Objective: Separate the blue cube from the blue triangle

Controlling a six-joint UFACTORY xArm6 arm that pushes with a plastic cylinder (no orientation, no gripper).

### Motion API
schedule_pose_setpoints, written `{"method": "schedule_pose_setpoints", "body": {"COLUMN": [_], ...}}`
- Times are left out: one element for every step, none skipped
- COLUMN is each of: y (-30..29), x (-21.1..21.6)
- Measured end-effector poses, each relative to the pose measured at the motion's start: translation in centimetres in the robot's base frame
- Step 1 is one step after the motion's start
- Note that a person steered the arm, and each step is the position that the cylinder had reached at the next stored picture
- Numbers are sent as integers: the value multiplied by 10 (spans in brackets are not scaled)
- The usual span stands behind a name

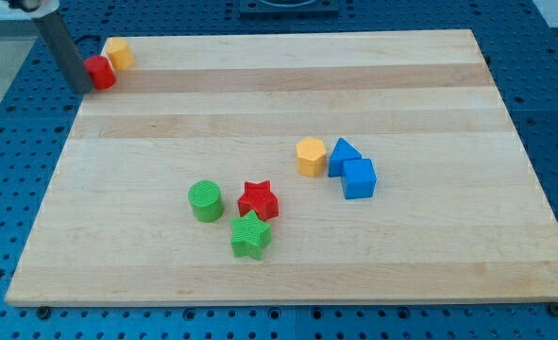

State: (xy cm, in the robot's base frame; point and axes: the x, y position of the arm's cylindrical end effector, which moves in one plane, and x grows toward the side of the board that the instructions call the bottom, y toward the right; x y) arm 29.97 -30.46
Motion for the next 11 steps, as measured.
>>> {"method": "schedule_pose_setpoints", "body": {"y": [0, 2, 64, 172, 282, 386, 456, 495, 502, 473, 420], "x": [-11, 1, 9, 9, 16, 32, 60, 94, 136, 180, 199]}}
